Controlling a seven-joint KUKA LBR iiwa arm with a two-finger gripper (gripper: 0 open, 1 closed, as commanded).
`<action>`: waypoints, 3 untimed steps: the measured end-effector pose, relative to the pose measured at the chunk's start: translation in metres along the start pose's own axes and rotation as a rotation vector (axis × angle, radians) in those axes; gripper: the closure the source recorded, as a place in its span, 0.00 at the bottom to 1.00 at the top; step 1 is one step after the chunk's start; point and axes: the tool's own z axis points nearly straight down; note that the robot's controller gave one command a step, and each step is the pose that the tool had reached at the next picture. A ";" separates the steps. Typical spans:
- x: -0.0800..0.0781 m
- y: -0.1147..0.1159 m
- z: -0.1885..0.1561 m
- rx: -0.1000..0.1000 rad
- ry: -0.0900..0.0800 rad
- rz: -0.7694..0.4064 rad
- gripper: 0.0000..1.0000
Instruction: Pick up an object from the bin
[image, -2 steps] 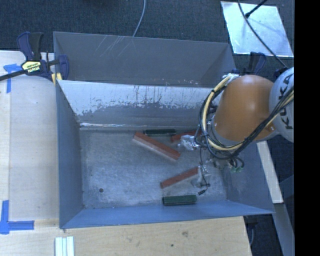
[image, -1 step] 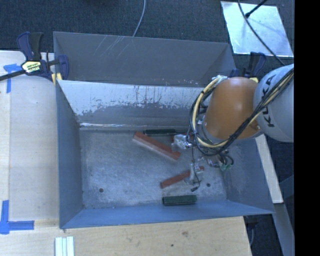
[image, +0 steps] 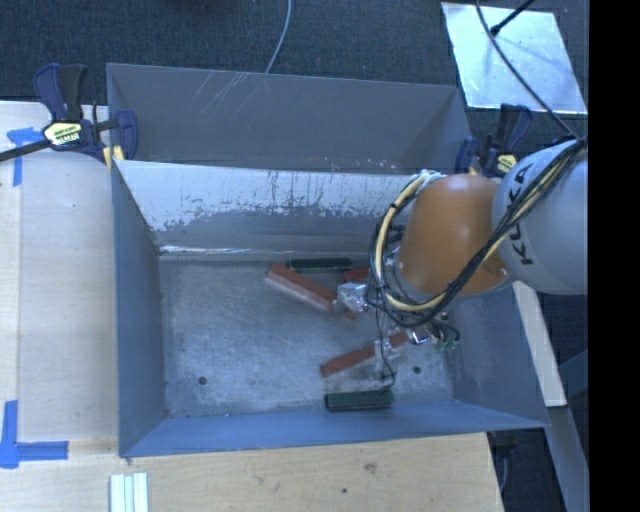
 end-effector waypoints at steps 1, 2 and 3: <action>0.001 -0.008 0.018 -0.001 0.002 0.122 1.00; 0.001 -0.008 0.018 -0.001 0.002 0.122 1.00; 0.002 -0.007 0.014 -0.002 0.004 0.122 1.00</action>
Offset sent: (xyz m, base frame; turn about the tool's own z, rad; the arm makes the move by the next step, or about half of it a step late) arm 0.0000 0.0000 0.0000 0.0000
